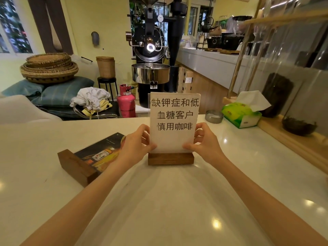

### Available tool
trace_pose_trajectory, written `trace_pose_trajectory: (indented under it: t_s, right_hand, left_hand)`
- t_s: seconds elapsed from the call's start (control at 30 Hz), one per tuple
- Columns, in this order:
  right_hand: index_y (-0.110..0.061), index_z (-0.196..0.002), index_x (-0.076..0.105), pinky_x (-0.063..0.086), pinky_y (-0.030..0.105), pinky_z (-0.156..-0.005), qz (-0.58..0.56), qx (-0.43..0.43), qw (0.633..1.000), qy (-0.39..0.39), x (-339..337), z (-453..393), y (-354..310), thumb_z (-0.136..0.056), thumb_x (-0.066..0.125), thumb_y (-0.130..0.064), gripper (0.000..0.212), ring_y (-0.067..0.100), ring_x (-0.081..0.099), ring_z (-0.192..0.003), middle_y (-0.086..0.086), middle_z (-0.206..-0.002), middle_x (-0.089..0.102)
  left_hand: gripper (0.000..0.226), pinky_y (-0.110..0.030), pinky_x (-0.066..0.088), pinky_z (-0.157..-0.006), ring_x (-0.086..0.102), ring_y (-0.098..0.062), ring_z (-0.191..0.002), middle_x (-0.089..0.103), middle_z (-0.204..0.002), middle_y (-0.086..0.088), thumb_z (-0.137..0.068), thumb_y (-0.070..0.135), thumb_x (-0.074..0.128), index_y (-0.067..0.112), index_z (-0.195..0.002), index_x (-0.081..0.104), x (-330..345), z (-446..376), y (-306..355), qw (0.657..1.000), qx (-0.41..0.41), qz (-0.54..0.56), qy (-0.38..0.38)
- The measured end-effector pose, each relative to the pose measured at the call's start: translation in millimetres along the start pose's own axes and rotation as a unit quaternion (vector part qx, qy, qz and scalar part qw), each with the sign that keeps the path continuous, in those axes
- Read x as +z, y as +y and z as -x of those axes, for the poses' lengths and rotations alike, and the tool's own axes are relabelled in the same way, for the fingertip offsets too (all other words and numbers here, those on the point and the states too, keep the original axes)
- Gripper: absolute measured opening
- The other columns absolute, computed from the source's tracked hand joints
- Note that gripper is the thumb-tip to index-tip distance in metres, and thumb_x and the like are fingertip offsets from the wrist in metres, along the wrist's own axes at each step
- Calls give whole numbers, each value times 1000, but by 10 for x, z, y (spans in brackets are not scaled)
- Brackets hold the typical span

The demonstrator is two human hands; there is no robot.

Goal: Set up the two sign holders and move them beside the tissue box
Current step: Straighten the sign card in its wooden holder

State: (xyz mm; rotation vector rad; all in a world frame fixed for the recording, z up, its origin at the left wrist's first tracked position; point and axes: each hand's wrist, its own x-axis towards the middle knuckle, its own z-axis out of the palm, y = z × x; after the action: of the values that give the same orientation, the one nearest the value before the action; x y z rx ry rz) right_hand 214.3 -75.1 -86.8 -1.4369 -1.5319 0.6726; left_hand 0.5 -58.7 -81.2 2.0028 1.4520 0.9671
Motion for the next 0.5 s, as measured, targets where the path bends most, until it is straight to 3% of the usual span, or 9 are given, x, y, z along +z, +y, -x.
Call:
trace_pose_trajectory:
  t_s: [0.1, 0.27, 0.5]
  right_hand:
    - [-19, -100, 42, 55, 30, -74, -4, -4, 1000, 9, 6, 46, 20, -68, 77, -13, 48, 24, 61, -91, 0, -105, 58]
    - [-19, -101, 44, 50, 16, -63, -11, 0, 1000, 8, 18, 113, 12, -69, 76, -13, 45, 17, 59, -88, -6, -103, 56]
    - [-19, -102, 45, 50, 17, -67, 2, 9, 1000, 18, 33, 147, -13, -70, 75, -13, 44, 18, 58, -90, -5, -104, 55]
  left_hand:
    - [28, -38, 57, -79, 64, -23, -87, 59, -89, -1, -77, 13, 69, 20, -91, 45, 4, 44, 2, 1000, 4, 1, 0]
    - [24, -29, 51, -78, 60, -19, -88, 57, -94, 1, -79, 11, 66, 18, -89, 46, 31, 118, 8, 1000, 14, -1, 4]
    - [26, -24, 44, -75, 54, -14, -87, 59, -105, -2, -81, 12, 65, 10, -103, 53, 44, 150, 22, 1000, 8, -8, 4]
